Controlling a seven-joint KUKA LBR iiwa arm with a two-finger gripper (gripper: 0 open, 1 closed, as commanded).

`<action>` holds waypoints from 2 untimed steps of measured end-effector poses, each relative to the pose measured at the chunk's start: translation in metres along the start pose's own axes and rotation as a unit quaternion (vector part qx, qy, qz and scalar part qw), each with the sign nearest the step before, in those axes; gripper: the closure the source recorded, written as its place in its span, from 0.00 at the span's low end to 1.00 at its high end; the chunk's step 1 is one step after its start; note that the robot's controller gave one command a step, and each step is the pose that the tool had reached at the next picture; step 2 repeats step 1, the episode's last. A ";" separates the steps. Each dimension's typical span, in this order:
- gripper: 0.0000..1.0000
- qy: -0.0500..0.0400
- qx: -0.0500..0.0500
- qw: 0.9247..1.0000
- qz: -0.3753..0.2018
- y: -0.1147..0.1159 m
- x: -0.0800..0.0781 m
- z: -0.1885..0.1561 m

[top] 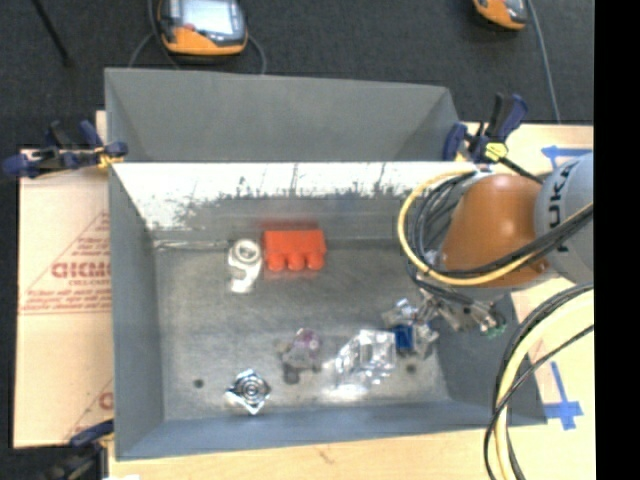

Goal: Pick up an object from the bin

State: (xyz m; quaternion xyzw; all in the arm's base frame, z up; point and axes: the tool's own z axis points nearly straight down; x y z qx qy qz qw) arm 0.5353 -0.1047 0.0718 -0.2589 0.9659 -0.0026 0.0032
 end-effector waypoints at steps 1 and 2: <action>1.00 -0.002 0.001 1.000 0.026 0.024 0.016 -0.183; 1.00 -0.002 0.001 1.000 0.026 0.024 0.016 -0.183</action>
Offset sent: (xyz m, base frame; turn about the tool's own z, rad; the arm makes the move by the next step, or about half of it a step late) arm -0.0295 0.0140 0.1774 0.0555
